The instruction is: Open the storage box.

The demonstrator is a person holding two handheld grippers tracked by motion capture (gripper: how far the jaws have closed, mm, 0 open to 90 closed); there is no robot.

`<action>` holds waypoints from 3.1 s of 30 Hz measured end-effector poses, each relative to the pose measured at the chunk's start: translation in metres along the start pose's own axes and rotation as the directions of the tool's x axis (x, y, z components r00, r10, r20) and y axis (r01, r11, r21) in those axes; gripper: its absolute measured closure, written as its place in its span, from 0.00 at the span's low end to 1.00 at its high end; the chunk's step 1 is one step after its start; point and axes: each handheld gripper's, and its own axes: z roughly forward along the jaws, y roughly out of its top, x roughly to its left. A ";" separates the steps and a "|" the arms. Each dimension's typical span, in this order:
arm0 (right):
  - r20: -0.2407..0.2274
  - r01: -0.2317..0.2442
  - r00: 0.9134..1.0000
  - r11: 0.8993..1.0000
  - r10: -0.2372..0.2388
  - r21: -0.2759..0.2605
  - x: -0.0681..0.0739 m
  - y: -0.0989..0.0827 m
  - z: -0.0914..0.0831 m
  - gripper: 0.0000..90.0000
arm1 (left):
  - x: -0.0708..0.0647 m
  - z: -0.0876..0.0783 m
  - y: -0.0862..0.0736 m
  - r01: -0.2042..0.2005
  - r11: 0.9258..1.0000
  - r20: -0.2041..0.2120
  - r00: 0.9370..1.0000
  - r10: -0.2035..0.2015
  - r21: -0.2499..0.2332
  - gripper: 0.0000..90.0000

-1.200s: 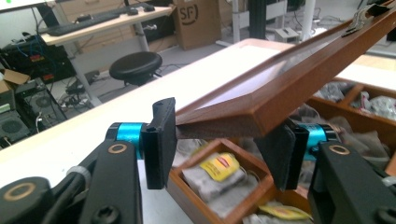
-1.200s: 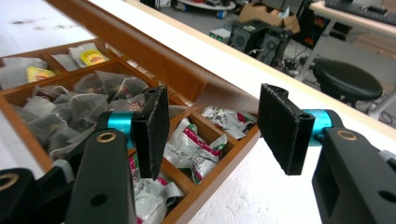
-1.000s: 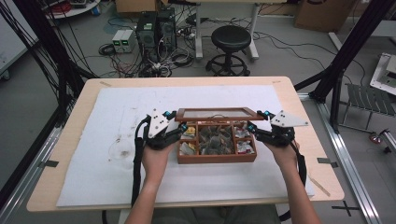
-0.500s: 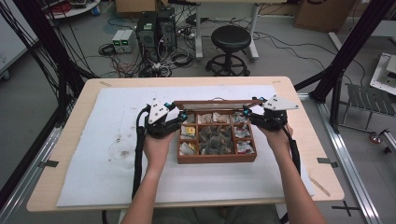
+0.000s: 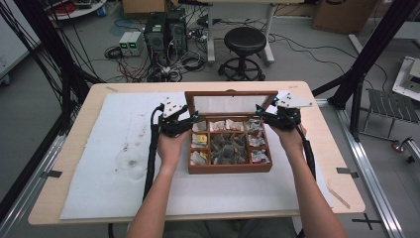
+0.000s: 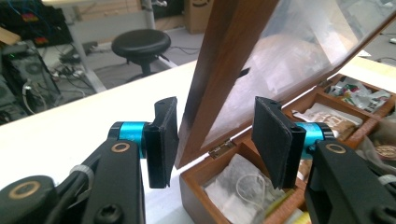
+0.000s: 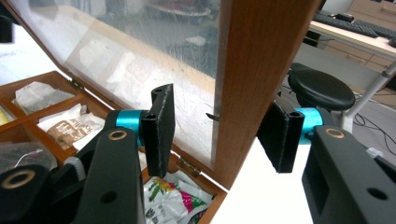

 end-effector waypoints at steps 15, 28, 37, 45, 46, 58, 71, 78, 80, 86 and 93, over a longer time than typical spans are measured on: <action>0.007 -0.037 0.999 0.995 0.036 0.093 -0.011 -0.012 0.027 0.61 | 0.009 0.022 -0.008 0.044 0.999 -0.006 0.999 -0.044 0.032 0.63; 0.022 -0.109 0.994 0.986 0.107 0.123 -0.017 -0.026 0.048 0.62 | 0.017 0.035 -0.009 0.059 0.997 -0.005 0.998 -0.059 0.039 0.67; 0.023 -0.134 0.991 0.981 0.133 0.139 -0.021 -0.035 0.059 0.63 | 0.027 0.045 -0.012 0.119 0.992 0.017 0.993 -0.120 0.040 0.68; 0.001 -0.199 0.980 0.971 0.201 0.129 -0.027 -0.042 0.064 0.61 | 0.039 0.052 -0.016 0.224 0.973 0.072 0.971 -0.227 0.050 0.67; 0.001 -0.199 0.980 0.971 0.201 0.129 -0.027 -0.042 0.064 0.61 | 0.040 0.053 -0.016 0.228 0.972 0.072 0.970 -0.232 0.052 0.67; 0.016 -0.206 0.978 0.965 0.206 0.164 -0.026 -0.048 0.071 0.65 | 0.055 0.068 -0.036 0.470 0.876 0.108 0.870 -0.480 0.110 0.61; 0.042 -0.195 0.981 0.964 0.191 0.183 -0.026 -0.050 0.072 0.58 | 0.059 0.072 -0.043 0.583 0.799 0.110 0.793 -0.599 0.144 0.61; 0.074 -0.203 0.979 0.961 0.192 0.187 -0.027 -0.043 0.062 0.48 | 0.060 0.074 -0.048 0.653 0.737 0.102 0.732 -0.673 0.175 0.60; 0.072 -0.183 0.982 0.965 0.172 0.188 -0.026 -0.039 0.059 0.47 | 0.061 0.074 -0.048 0.662 0.728 0.102 0.723 -0.683 0.180 0.60; 0.055 -0.159 0.987 0.972 0.152 0.171 -0.020 -0.029 0.048 0.41 | 0.060 0.074 -0.048 0.668 0.722 0.095 0.719 -0.689 0.182 0.59; 0.030 -0.166 0.986 0.975 0.164 0.149 -0.018 -0.021 0.034 0.39 | 0.060 0.068 -0.042 0.602 0.778 0.022 0.789 -0.615 0.180 0.42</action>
